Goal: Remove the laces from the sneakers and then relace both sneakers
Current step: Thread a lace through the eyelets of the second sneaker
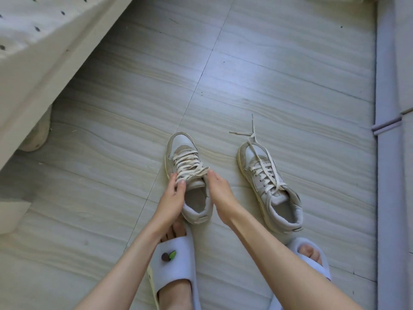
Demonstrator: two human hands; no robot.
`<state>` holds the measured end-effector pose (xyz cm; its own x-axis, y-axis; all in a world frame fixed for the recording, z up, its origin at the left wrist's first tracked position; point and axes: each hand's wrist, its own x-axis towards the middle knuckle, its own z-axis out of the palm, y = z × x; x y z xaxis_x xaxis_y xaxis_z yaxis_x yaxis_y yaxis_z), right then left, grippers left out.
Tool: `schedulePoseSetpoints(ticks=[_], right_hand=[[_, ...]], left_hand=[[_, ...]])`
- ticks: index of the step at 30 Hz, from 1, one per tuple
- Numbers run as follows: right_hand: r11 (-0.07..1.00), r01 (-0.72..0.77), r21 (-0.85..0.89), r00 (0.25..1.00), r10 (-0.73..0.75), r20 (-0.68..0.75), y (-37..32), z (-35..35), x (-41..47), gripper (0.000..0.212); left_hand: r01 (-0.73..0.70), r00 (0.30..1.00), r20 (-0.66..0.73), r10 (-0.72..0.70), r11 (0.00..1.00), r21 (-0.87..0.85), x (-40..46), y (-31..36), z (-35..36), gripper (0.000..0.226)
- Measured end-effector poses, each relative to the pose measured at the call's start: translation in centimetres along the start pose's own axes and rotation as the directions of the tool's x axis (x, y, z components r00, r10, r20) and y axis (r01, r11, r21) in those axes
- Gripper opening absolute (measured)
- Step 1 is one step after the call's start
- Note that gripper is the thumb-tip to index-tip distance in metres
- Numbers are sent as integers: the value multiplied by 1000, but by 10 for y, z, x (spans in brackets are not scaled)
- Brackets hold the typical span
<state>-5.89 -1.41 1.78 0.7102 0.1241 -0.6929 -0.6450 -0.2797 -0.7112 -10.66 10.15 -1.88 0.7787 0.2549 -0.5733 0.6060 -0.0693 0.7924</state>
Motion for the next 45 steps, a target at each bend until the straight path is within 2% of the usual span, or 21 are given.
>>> schedulePoseSetpoints(ticks=[2, 3, 6, 8, 10, 12, 17, 21, 23, 25, 28, 30, 35, 38, 41, 45], right_hand=[[999, 20, -36, 997, -17, 77, -20, 4, 11, 43], [993, 43, -108, 993, -31, 112, -30, 3, 13, 45], [917, 151, -369, 982, -98, 160, -58, -13, 11, 46], [867, 179, -465, 981, -123, 148, -74, -32, 2, 48], [833, 193, -518, 981, -147, 128, -91, -59, -10, 50], [803, 209, -558, 978, -185, 99, -111, -91, -25, 49], [736, 266, -622, 942, -336, 6, -153, -174, -67, 42], [720, 277, -636, 936, -352, 9, -138, -223, -84, 27], [759, 258, -598, 948, -317, 7, -114, -241, -83, 21], [776, 218, -591, 961, -276, -8, -85, -256, -77, 25], [779, 162, -605, 976, -216, -17, -42, -267, -59, 30], [779, 135, -612, 982, -186, -20, -14, -268, -44, 34], [785, 193, -588, 977, -212, 38, 41, -247, -10, 50], [744, 251, -619, 963, -259, 79, 64, -231, 2, 48], [734, 278, -620, 937, -350, 6, 79, -223, 2, 46], [768, 245, -592, 939, -339, -51, 99, -221, -17, 42]], left_hand=[[-25, 1000, -8, 25, 998, 63, 20, 15, -13, 46], [-47, 999, 7, 46, 988, 144, 27, 23, -22, 45], [-169, 986, 85, 147, 852, 496, 34, 53, -48, 48], [-225, 972, 79, 222, 772, 595, 27, 79, -55, 52], [-318, 939, 111, 324, 702, 637, 14, 110, -50, 51], [-432, 892, 220, 394, 607, 667, -1, 145, -36, 47], [-644, 751, 453, 481, 377, 666, -42, 238, 24, 42], [-711, 673, 610, 418, 137, 690, -62, 275, 81, 40], [-724, 664, 654, 363, 92, 684, -63, 273, 107, 40], [-721, 678, 655, 335, 125, 682, -58, 256, 132, 40], [-692, 719, 625, 304, 239, 681, -43, 212, 155, 39], [-652, 758, 596, 264, 278, 705, -29, 175, 159, 39], [-535, 841, 523, 140, 369, 761, -7, 92, 156, 37], [-497, 860, 486, 157, 478, 724, -4, 66, 159, 40], [-456, 881, 436, 182, 568, 684, -2, 62, 164, 41], [-482, 868, 449, 213, 578, 658, -8, 53, 168, 39]])
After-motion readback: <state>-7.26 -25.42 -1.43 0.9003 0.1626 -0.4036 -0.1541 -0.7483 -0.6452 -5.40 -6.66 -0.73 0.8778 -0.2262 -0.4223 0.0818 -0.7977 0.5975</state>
